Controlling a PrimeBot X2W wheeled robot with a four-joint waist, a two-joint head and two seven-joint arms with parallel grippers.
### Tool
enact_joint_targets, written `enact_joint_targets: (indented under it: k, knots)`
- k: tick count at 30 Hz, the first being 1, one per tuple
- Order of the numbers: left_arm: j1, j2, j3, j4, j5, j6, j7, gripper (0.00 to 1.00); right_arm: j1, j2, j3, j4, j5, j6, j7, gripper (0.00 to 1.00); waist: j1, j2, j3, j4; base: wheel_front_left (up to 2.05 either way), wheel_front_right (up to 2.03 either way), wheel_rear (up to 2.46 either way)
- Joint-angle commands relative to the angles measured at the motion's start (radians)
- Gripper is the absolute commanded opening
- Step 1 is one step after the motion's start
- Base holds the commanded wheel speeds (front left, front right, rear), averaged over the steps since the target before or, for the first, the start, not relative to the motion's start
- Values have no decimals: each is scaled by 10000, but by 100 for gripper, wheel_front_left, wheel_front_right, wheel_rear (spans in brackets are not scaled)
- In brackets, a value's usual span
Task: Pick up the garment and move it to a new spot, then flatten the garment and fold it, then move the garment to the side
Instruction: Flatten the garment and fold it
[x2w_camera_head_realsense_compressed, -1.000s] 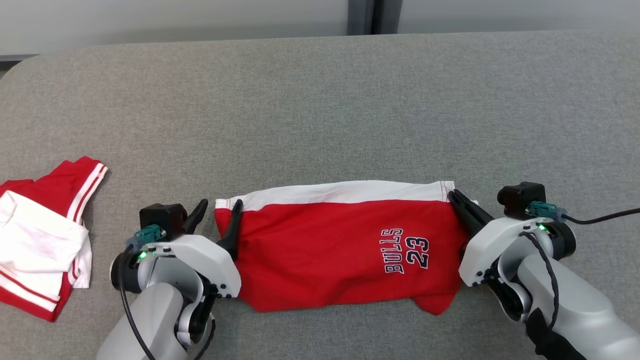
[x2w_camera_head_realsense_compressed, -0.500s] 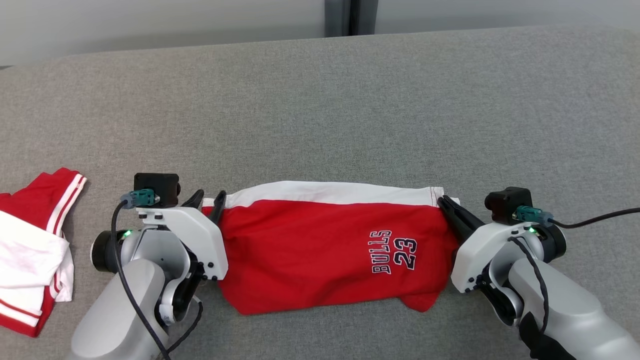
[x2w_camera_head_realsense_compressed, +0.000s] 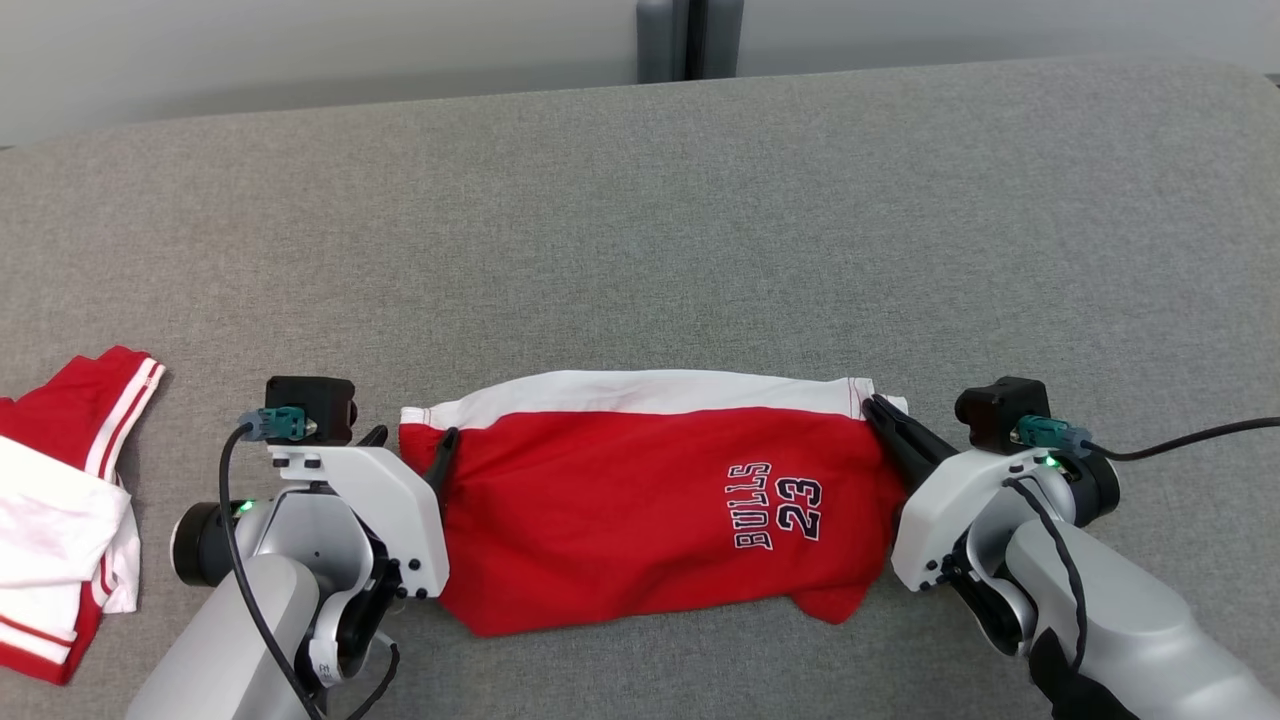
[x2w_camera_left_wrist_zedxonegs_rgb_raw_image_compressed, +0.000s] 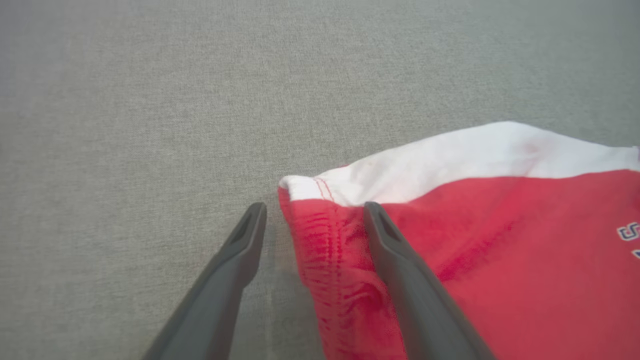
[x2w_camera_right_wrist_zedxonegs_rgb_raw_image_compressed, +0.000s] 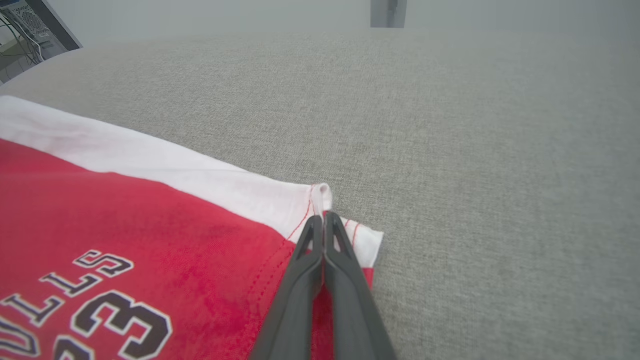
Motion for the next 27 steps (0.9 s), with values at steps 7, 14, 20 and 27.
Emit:
enact_joint_targets:
  k: [7,14,20,27]
  knots:
    - [-149,-75,126,96,-162,-207,-379,0,-138,-66,13,-72,-99,21,-77,0,0,-1,67,-29,0,0,0]
    - [-285,-345,751,17,-656,-605,-1676,0,-232,-305,-824,-715,-367,21,-74,0,0,-1,-5,15,0,0,0]
    - [-496,-847,1762,-712,-2098,-1940,-2975,0,-183,-968,-3296,-3249,-1626,21,-69,0,0,-1,-384,7,0,0,0]
    - [-953,-1056,2276,-1516,-3235,-2885,-3258,0,-459,-1438,-4463,-5027,-2576,21,-67,0,0,-1,-928,-104,0,0,0]
